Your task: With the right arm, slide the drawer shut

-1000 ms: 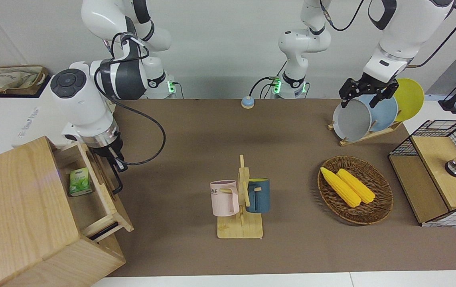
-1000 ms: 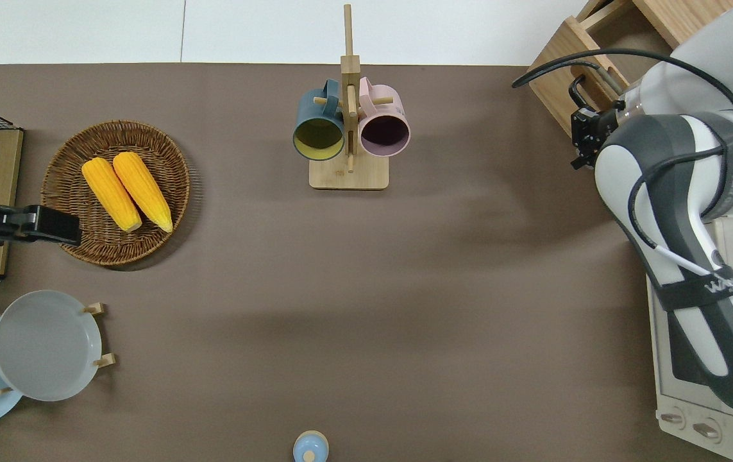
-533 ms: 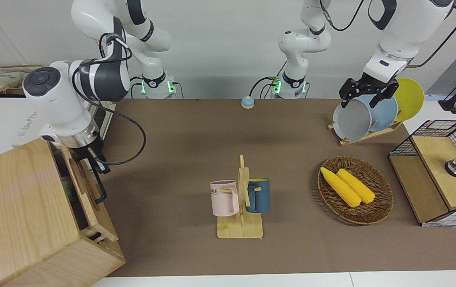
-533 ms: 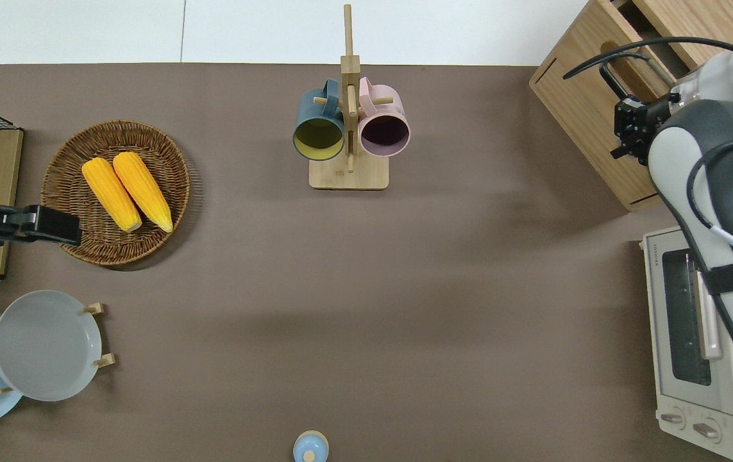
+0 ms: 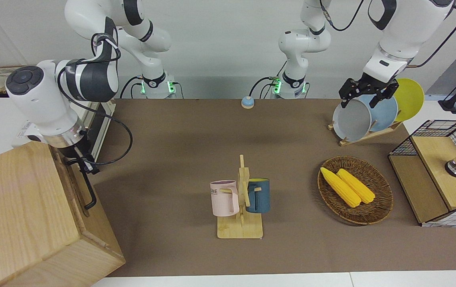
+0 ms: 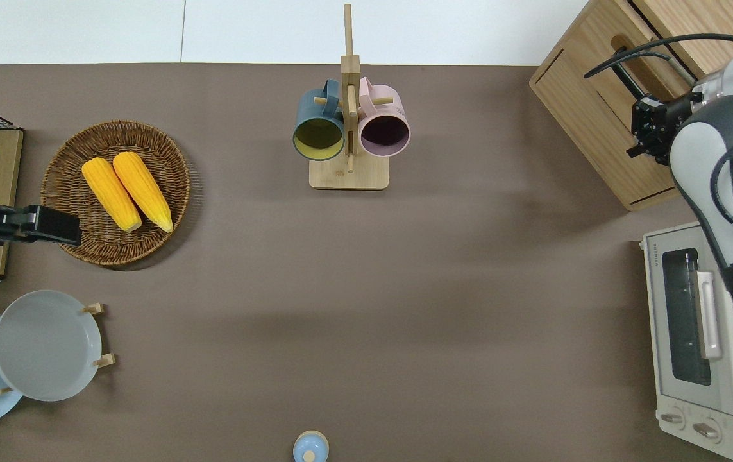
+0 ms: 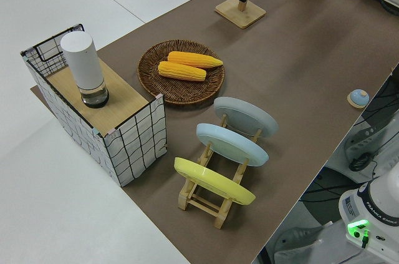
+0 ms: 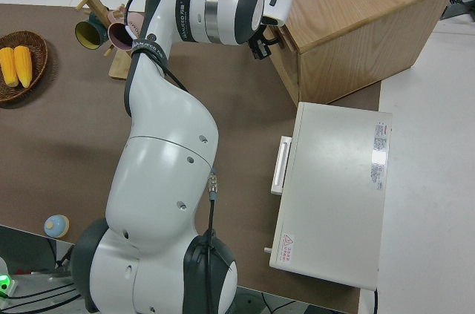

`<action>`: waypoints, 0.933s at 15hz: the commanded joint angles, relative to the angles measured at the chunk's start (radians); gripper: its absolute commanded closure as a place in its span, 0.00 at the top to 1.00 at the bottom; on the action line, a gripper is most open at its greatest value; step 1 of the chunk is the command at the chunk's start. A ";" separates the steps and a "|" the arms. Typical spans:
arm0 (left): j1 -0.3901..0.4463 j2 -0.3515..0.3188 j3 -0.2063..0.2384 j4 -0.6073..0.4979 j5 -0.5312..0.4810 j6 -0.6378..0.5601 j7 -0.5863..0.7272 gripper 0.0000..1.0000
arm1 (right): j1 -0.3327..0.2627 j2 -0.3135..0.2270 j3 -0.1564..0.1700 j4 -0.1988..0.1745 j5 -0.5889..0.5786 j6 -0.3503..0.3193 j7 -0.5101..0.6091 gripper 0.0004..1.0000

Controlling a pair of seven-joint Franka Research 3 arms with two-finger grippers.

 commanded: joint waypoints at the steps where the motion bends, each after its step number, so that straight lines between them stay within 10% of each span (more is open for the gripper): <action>1: 0.005 0.011 -0.007 0.026 0.017 -0.020 0.009 0.99 | -0.002 0.028 0.015 0.034 -0.017 0.009 -0.020 0.00; 14: 0.005 0.011 -0.007 0.026 0.017 -0.020 0.009 0.99 | 0.231 -0.108 0.017 -0.012 0.001 -0.100 -0.123 0.00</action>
